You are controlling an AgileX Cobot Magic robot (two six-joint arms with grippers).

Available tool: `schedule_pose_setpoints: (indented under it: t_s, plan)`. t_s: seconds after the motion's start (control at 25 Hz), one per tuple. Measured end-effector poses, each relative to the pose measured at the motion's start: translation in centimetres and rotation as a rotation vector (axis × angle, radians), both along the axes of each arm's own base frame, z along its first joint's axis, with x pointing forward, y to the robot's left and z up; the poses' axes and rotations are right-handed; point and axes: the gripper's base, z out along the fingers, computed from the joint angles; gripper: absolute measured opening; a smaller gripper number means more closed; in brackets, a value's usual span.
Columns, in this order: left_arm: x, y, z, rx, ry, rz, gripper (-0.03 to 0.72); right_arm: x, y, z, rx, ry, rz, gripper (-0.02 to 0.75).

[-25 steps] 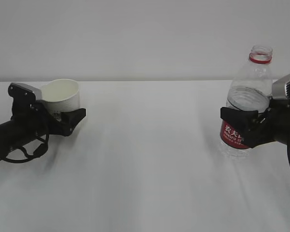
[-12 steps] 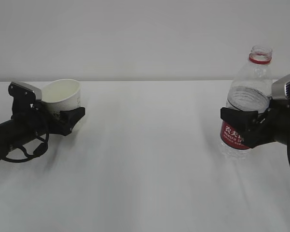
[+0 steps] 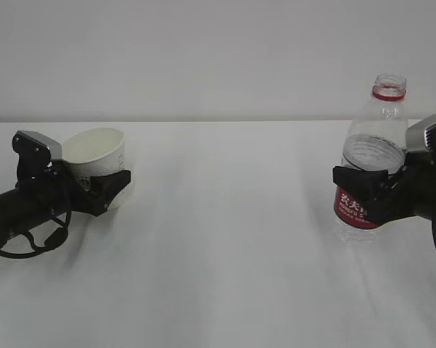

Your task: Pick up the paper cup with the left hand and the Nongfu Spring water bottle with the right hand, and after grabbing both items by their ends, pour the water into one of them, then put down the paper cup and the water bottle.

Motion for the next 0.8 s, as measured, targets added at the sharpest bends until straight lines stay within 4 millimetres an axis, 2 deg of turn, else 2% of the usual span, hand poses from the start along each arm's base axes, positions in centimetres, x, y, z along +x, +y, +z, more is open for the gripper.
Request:
schedule_pose_setpoints:
  t_s: [0.44,0.8]
  plan:
    - [-2.1,1.3,2.5,0.026,0.014,0.029,0.576,0.0,0.0,0.0,0.000,0.000,0.000,0.496]
    - [-5.4,1.4,3.6,0.028,0.054,0.030,0.576,0.0,0.0,0.1,0.004,-0.005,0.002,0.496]
